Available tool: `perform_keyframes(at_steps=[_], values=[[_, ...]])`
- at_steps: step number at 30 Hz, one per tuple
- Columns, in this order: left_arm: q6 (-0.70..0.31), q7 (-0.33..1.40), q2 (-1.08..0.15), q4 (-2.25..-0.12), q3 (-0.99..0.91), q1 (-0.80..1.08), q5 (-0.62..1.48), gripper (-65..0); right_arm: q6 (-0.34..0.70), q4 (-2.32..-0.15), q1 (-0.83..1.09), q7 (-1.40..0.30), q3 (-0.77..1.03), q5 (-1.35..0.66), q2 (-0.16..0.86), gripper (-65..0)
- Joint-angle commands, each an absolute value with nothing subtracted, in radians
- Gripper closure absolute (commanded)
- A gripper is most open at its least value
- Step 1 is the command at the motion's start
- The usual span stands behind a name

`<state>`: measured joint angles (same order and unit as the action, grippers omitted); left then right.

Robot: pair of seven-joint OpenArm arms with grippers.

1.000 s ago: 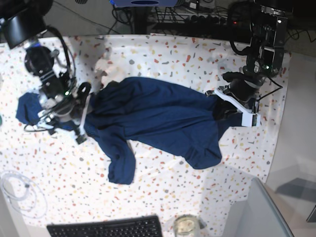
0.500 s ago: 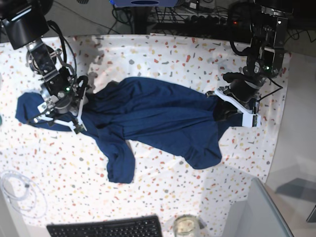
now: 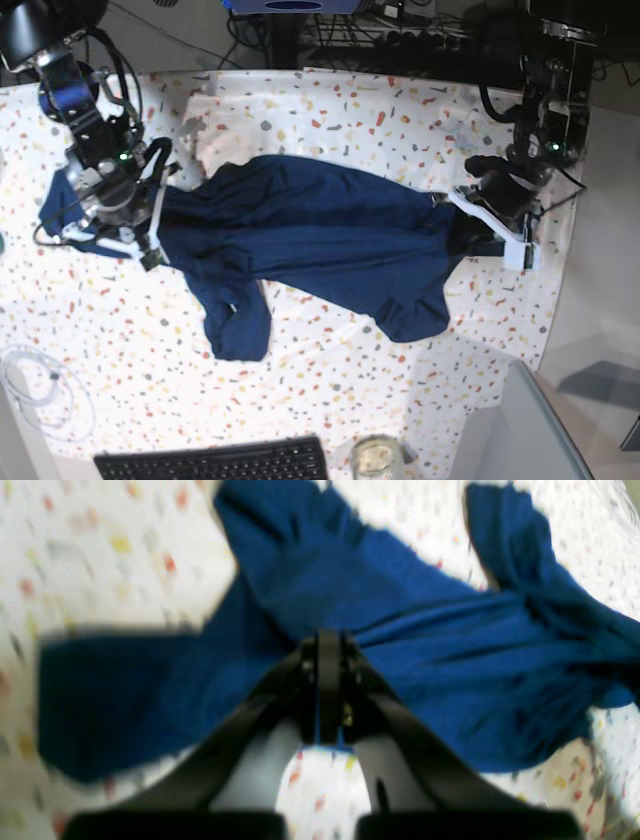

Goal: Layout the t-shirt on the table in an organized manner, then fold the t-shirt properly
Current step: 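Drag the shirt with the right gripper toward its edge of the cloth, then lift the shirt with the right gripper and drop it at the cloth edge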

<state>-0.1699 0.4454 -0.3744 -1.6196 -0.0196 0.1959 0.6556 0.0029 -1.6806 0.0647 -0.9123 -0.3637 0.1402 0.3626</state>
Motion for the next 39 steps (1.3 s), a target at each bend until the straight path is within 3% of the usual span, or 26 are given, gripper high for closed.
perform_keyframes(at_steps=[1, 6, 13, 19, 22, 29, 34, 39], values=[[-0.180, 0.414, -0.390, -1.662, -0.024, 0.170, 0.667, 0.0, 0.039, -1.728, 0.048, -0.905, -0.340, 0.151, 0.384, 0.0], [-0.180, 0.595, -0.384, -1.718, -0.024, 0.004, 0.667, 0.0, 0.277, -1.774, -0.019, -0.961, -0.228, 0.153, 0.392, 0.0], [-0.180, 0.665, -0.349, -1.632, 0.024, -0.291, 0.665, 0.0, 0.417, -1.644, -0.243, -0.958, -0.185, 0.154, 0.429, 0.0], [-0.180, 0.656, -0.337, -1.374, 0.214, -0.556, 0.665, 0.0, 0.433, -1.371, -0.476, -0.835, -0.186, 0.154, 0.435, 0.0], [-0.180, 0.573, -0.297, -1.230, 0.278, -0.687, 0.665, 0.0, 0.444, -1.237, -0.605, -0.786, -0.197, 0.154, 0.453, 0.0], [-0.180, 0.493, -0.174, -0.987, 0.306, -0.972, 0.645, 0.0, 0.455, -1.096, -0.906, -0.742, -0.317, 0.154, 0.521, 0.0], [-0.180, 0.499, -0.142, -1.023, 0.282, -1.101, 0.654, 0.0, 0.458, -1.107, -1.092, -0.751, -0.349, 0.154, 0.598, 0.0], [-0.180, 0.595, -0.130, -1.233, 0.105, -1.033, 0.656, 0.0, 0.460, -1.280, -1.132, -0.894, -0.337, 0.153, 0.685, 0.0]])
